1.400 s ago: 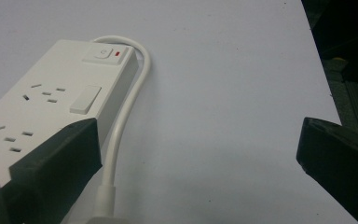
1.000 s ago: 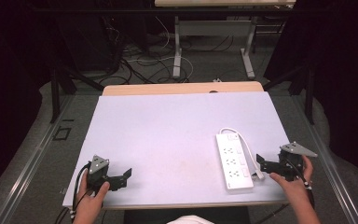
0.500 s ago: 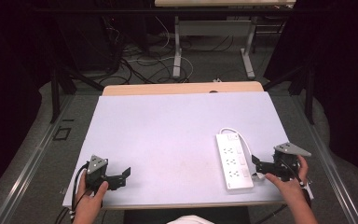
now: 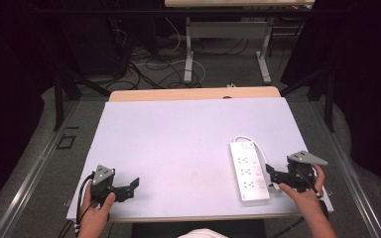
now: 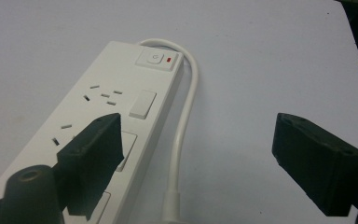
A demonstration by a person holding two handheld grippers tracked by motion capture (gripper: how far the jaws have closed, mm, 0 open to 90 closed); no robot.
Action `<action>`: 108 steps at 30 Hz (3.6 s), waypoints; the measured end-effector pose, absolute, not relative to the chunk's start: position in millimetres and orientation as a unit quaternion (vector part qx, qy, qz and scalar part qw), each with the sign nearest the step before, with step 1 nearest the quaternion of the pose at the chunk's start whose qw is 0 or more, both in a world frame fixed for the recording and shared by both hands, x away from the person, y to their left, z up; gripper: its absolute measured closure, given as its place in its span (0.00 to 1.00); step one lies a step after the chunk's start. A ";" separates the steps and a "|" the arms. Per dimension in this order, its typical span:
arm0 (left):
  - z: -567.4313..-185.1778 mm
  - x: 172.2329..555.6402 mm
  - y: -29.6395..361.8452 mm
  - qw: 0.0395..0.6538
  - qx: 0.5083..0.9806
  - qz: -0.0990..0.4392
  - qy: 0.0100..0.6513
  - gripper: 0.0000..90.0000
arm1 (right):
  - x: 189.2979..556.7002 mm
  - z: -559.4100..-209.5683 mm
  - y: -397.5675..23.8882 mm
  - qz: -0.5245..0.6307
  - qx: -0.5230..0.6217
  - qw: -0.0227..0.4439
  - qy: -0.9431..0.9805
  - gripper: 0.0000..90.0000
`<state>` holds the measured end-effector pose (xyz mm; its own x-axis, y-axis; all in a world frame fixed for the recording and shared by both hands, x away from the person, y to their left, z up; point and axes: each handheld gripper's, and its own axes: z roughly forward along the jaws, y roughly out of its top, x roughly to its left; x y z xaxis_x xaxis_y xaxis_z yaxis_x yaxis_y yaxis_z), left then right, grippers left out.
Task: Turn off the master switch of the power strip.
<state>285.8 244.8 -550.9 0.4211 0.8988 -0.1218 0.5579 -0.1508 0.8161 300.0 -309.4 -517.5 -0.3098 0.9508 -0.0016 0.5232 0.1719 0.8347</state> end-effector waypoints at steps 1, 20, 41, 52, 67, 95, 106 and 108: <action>-551.1 286.0 245.3 0.418 0.733 0.204 0.497 0.02 | 300.2 -517.3 -308.9 0.383 0.516 0.279 0.714 0.19; -551.8 286.0 244.9 0.418 0.732 0.204 0.497 0.02 | 302.6 -512.9 -302.3 0.375 0.504 0.277 0.727 0.37; -551.6 286.0 244.5 0.419 0.732 0.202 0.498 0.02 | 313.1 -500.5 -294.4 0.378 0.508 0.264 0.728 0.40; -551.6 285.9 244.6 0.419 0.731 0.203 0.498 0.02 | 319.6 -493.8 -291.3 0.373 0.511 0.255 0.731 0.46; -551.6 286.1 244.6 0.419 0.731 0.202 0.499 0.02 | 331.7 -489.1 -287.7 0.367 0.512 0.249 0.735 0.59; -551.8 286.4 245.2 0.418 0.732 0.202 0.499 0.02 | 369.1 -483.5 -277.8 0.324 0.506 0.212 0.770 0.87; -551.9 286.5 244.9 0.418 0.732 0.201 0.499 0.02 | 385.0 -482.3 -280.3 0.297 0.498 0.179 0.795 1.00; -551.9 286.6 244.8 0.418 0.732 0.201 0.499 0.02 | 388.1 -482.2 -280.5 0.292 0.503 0.168 0.796 1.00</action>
